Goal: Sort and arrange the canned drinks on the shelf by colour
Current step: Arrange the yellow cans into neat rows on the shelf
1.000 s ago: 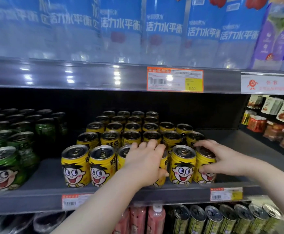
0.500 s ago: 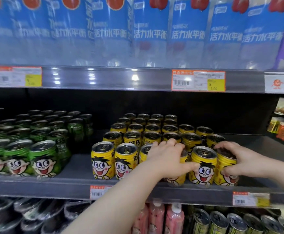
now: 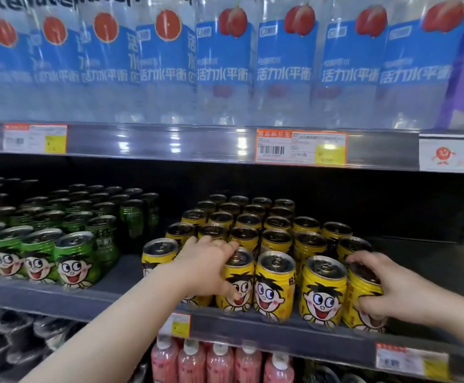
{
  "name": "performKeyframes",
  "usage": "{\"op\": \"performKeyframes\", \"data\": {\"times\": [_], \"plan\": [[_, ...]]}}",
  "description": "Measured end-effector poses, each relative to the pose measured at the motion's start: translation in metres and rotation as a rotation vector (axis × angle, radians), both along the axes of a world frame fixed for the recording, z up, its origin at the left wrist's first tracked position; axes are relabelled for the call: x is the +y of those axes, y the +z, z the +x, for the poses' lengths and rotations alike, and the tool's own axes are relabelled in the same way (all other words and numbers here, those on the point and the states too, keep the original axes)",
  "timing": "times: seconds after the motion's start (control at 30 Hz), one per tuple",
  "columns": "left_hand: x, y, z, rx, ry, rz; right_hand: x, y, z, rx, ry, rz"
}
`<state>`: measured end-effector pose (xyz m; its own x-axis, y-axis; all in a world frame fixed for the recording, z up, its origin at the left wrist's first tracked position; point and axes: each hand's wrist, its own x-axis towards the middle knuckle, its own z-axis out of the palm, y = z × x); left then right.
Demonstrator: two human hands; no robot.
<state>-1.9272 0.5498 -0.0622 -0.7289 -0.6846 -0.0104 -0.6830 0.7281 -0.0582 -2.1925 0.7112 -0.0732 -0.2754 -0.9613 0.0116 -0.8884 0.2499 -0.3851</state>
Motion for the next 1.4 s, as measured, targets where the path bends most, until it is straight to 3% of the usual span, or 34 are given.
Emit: {"op": "performKeyframes", "data": {"times": [0.3, 0.47, 0.57, 0.67, 1.0, 1.2, 1.4], "plan": [[0.001, -0.001, -0.006, 0.048, 0.003, 0.059, 0.004, 0.009, -0.004, -0.003, 0.09, 0.077], [0.003, -0.002, -0.006, 0.051, 0.017, 0.0, -0.005, 0.029, 0.02, 0.333, 0.141, 0.116], [0.006, -0.002, 0.0, 0.057, 0.044, -0.07, -0.021, 0.035, 0.052, 0.352, 0.253, -0.04], [0.002, -0.001, 0.017, 0.064, 0.124, -0.126, -0.044, 0.027, 0.076, 0.416, 0.335, -0.046], [-0.012, -0.02, 0.042, 0.079, 0.121, -0.169, -0.075, 0.034, 0.082, 0.356, 0.412, 0.112], [-0.011, -0.015, 0.044, 0.084, 0.122, -0.164, -0.101, 0.033, 0.113, 0.322, 0.539, 0.039], [-0.008, -0.014, 0.044, 0.102, 0.133, -0.171, -0.11, 0.021, 0.129, 0.397, 0.353, -0.057]]}}
